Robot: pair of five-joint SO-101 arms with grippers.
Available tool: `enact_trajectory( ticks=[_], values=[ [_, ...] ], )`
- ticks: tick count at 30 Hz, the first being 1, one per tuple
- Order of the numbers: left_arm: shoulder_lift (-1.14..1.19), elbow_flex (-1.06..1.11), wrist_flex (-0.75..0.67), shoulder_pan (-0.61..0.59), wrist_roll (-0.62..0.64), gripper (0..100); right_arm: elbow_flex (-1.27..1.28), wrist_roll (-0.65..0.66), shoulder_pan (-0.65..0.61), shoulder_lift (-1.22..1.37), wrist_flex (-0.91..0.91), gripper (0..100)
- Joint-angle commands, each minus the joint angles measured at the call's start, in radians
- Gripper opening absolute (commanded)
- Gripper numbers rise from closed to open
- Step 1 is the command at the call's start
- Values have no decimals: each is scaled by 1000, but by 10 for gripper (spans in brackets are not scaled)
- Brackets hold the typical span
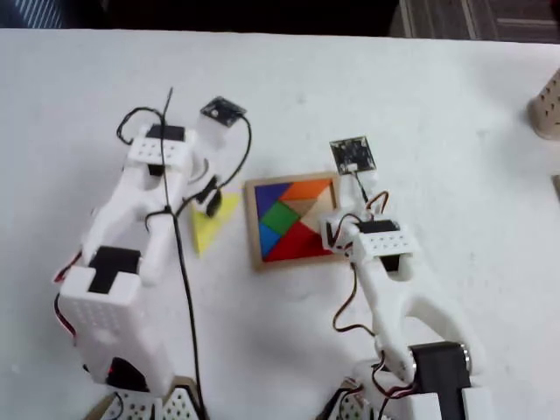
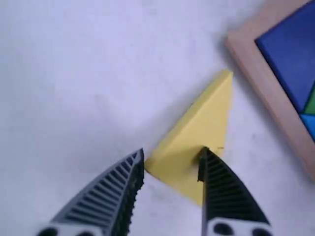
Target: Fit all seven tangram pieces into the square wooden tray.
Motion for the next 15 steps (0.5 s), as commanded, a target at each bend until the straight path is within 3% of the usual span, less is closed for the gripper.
enact_trajectory(
  ticks=[1,4,7,15],
  values=[
    [-65,-25,135,76,-2,177,-23,18,1,-4,-19,18],
    [-67,-25,193,137,2,177,-23,18,1,-4,-19,18],
    [-71,-25,222,177,95,177,-23,18,2,-5,-19,18],
    [-74,-32,261,202,189,175,-23,18,12,-7,-21,18]
  ],
)
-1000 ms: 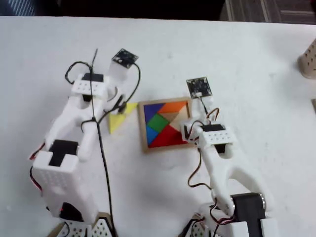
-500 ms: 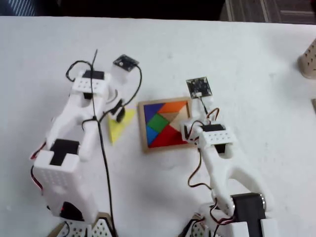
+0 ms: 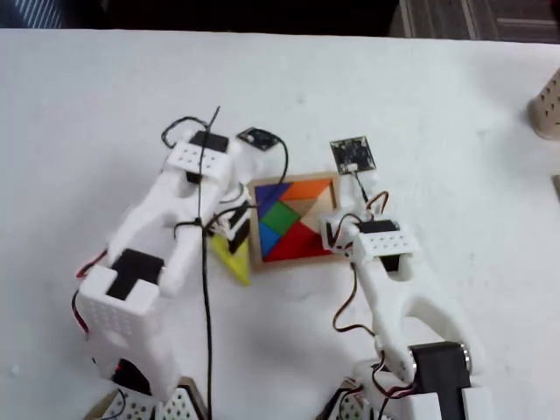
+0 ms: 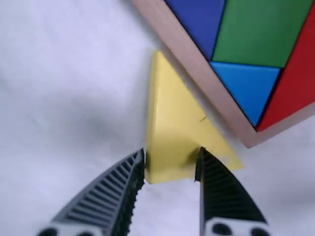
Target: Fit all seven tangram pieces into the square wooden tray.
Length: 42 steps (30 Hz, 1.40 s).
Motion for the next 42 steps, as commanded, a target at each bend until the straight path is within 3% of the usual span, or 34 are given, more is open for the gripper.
enact_trajectory(
  ticks=[1,18,25,34,42],
  values=[
    [-65,-34,15,24,26,175,-23,18,12,-7,-21,18],
    [-59,-12,6,-19,86,177,-23,18,12,-12,-21,18],
    [-127,169,-144,-19,275,314,-23,18,12,-12,-21,18],
    [-216,374,-258,-24,356,301,-23,18,12,-4,-31,18],
    [-213,417,-333,-61,385,301,-23,18,12,-4,-31,18]
  ],
)
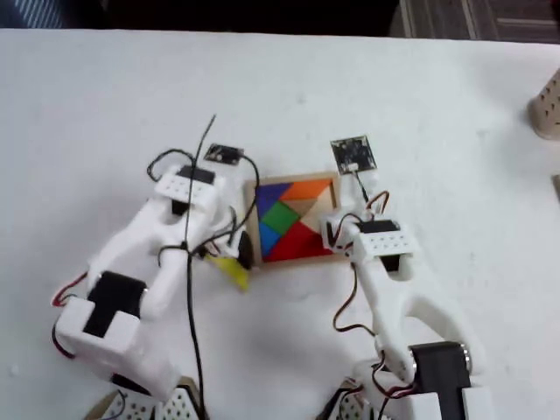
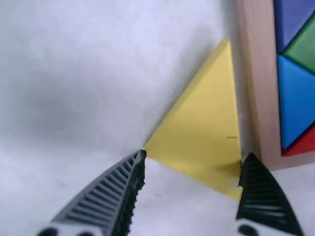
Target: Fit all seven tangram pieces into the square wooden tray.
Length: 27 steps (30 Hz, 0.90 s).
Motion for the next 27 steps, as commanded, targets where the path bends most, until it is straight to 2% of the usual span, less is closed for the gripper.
enact_trajectory(
  ticks=[1,4,9,15,17,21,27],
  values=[
    [-12,9,-69,-51,69,300,-23,18,10,-4,-22,18],
    [50,-15,-37,-54,144,301,-23,18,10,-4,-22,18],
    [159,-137,52,-56,150,302,-23,18,10,-4,-22,18],
    [200,-183,84,-50,143,295,-23,18,10,-4,-22,18],
    [200,-187,84,-50,143,251,-23,18,10,-4,-22,18],
    [199,-192,64,-50,143,98,-23,18,10,-5,-22,18],
    [199,-192,60,-50,141,80,-23,18,10,-5,-22,18]
  ],
)
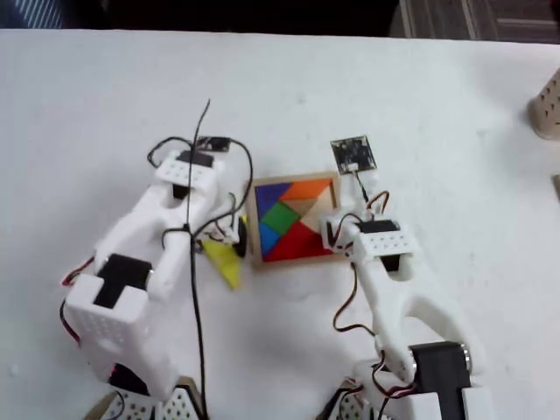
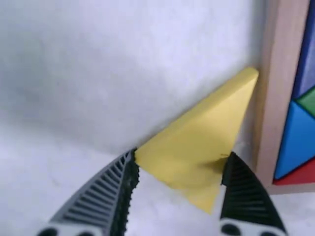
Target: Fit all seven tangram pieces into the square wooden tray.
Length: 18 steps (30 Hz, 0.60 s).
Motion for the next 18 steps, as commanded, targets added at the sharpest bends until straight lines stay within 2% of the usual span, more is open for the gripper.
enact_trajectory(
  ticks=[1,8,12,18],
  values=[
    [24,-2,-23,-15,6,80,-23,18,10,-5,-22,18],
    [18,-2,-35,-15,6,76,-23,18,10,-7,-22,18],
    [-71,2,-35,-13,6,76,-23,18,10,-10,-22,18],
    [-194,32,-37,73,6,76,-23,18,12,-10,-22,18]
  ],
)
